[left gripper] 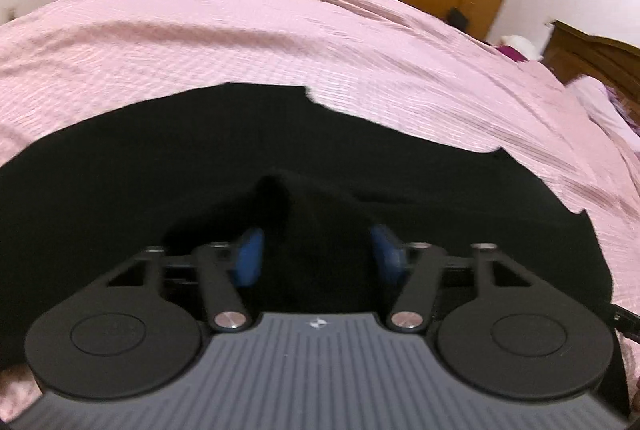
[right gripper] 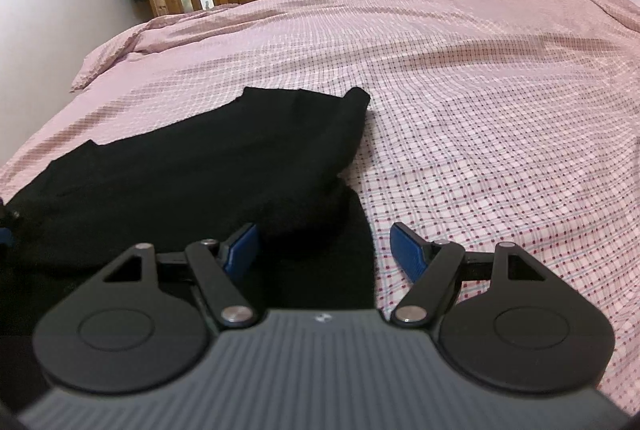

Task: Fold small clothes

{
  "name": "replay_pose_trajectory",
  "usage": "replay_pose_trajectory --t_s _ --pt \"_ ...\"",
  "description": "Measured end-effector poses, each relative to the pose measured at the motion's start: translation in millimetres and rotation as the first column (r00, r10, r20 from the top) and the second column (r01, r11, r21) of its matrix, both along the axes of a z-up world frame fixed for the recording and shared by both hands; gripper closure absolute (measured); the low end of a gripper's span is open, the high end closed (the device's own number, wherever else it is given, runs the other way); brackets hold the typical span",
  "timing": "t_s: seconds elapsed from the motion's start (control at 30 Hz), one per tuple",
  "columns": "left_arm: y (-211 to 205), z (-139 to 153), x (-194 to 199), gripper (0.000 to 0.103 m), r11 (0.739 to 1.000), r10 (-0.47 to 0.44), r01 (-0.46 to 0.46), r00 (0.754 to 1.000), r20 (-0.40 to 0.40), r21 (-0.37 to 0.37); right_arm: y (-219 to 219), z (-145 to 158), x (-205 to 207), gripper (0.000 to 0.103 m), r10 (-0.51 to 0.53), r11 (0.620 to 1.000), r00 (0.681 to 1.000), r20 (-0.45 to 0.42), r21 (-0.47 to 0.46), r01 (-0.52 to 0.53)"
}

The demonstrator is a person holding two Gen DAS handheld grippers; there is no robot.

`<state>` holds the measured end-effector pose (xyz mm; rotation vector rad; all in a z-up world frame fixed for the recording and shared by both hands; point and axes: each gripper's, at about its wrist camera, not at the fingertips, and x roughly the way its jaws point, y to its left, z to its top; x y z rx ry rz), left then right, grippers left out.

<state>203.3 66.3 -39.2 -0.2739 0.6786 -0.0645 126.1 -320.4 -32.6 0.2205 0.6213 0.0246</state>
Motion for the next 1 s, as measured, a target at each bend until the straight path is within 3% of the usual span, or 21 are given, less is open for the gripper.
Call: replay_pose_trajectory --t_s 0.03,0.13,0.2,0.33,0.4,0.5,0.53,0.57,0.6,0.7,0.8,0.9,1.0 --pt "-3 2 1 0.084 1.000 -0.020 0.020 1.000 0.005 0.001 0 0 1 0.029 0.000 1.000 1.000 0.001 -0.002 0.000" --pt "-5 22 -14 0.084 1.000 0.006 -0.008 0.994 0.105 0.018 -1 1 3 0.030 0.002 1.000 1.000 0.008 -0.019 -0.001" --pt "2 31 -22 0.084 0.998 0.049 -0.053 0.990 0.132 0.022 -1 1 6 0.030 -0.005 0.999 1.000 0.008 -0.043 0.005" --pt "16 20 -24 0.084 0.987 0.135 -0.141 0.987 0.086 0.080 3 -1 13 0.030 0.003 0.997 1.000 0.013 -0.082 -0.002" --pt "21 9 -21 0.084 0.988 0.142 -0.143 0.989 0.031 0.053 6 -1 15 0.031 0.015 0.995 1.000 0.022 -0.098 -0.013" --pt "18 -1 -19 0.084 0.988 0.143 -0.143 0.990 0.004 0.063 8 -1 19 0.040 0.037 0.993 0.999 0.035 -0.109 -0.033" --pt "16 -2 -19 0.084 0.987 0.140 -0.140 0.990 0.008 0.074 9 -2 20 0.049 0.046 0.993 0.998 0.036 -0.112 -0.042" --pt "15 -2 -17 0.084 0.987 0.137 -0.138 0.990 0.012 0.081 9 -1 22 0.070 0.055 0.992 0.998 0.036 -0.111 -0.051" --pt "15 -1 -18 0.084 0.987 0.134 -0.135 0.991 0.018 0.082 9 -1 22 0.084 0.065 0.992 0.997 0.034 -0.106 -0.061" --pt "17 7 -27 0.084 0.984 0.144 -0.146 0.989 0.034 0.096 12 6 15 0.087 0.050 0.990 0.997 0.055 -0.137 -0.042" --pt "16 0 -25 0.083 0.979 0.144 -0.138 0.989 -0.027 0.151 13 1 14 0.092 -0.016 0.978 1.000 0.020 -0.206 0.019" --pt "8 -2 -25 0.078 0.970 0.140 -0.132 0.990 -0.025 0.206 2 -5 18 0.091 -0.006 0.990 1.000 -0.021 -0.142 0.003" --pt "6 5 -28 0.066 0.963 0.147 -0.138 0.989 -0.023 0.231 -1 -1 18 0.088 -0.008 0.994 1.000 -0.018 -0.108 0.006"
